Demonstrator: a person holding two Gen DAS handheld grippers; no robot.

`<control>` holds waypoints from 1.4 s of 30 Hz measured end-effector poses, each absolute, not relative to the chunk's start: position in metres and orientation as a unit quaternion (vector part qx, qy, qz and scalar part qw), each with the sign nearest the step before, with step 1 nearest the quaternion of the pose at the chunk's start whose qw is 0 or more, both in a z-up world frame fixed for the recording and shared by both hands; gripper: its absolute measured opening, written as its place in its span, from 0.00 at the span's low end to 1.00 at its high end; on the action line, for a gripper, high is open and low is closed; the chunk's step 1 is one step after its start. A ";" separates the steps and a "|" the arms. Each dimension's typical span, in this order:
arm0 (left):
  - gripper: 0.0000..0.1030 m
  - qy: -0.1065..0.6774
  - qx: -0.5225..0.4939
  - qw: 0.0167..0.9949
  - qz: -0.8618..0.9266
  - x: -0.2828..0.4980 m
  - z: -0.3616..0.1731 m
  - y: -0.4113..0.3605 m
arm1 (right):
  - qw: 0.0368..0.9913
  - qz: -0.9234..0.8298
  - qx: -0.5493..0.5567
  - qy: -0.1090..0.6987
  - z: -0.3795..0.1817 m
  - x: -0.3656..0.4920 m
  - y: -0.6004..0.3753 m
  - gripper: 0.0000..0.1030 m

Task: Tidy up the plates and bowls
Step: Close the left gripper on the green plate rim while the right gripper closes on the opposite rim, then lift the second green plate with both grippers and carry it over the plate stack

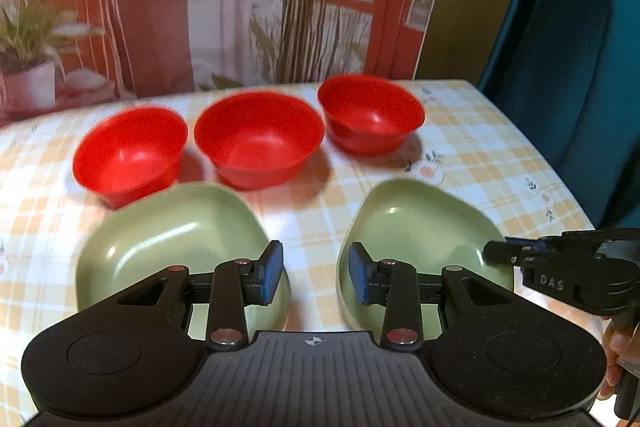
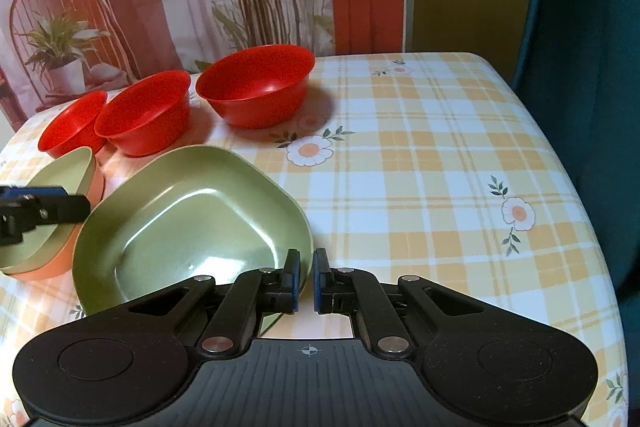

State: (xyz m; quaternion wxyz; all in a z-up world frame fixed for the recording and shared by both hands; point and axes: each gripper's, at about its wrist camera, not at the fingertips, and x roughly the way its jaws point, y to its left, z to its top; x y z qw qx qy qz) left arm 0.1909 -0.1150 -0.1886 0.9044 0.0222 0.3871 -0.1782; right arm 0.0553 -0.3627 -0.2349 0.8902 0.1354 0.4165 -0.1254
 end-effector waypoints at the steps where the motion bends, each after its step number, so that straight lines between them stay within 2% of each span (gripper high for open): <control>1: 0.37 0.380 0.024 0.907 -0.181 0.189 -0.186 -0.116 | 0.891 -0.125 0.133 0.416 -0.235 0.056 -0.362 0.06; 12: 0.36 0.406 0.050 0.887 -0.213 0.198 -0.204 -0.137 | 0.892 -0.122 0.122 0.418 -0.236 0.064 -0.361 0.05; 18: 0.20 0.425 0.052 0.878 -0.217 0.199 -0.214 -0.136 | 0.889 -0.129 0.135 0.418 -0.238 0.065 -0.360 0.06; 21: 0.13 0.430 0.052 0.876 -0.213 0.201 -0.218 -0.133 | 0.886 -0.133 0.153 0.417 -0.237 0.062 -0.361 0.11; 29: 0.13 0.437 0.048 0.873 -0.211 0.195 -0.224 -0.131 | 0.876 -0.144 0.192 0.418 -0.238 0.043 -0.354 0.16; 42: 0.11 0.432 0.047 0.872 -0.224 0.182 -0.225 -0.128 | 0.869 -0.153 0.214 0.419 -0.239 0.028 -0.345 0.14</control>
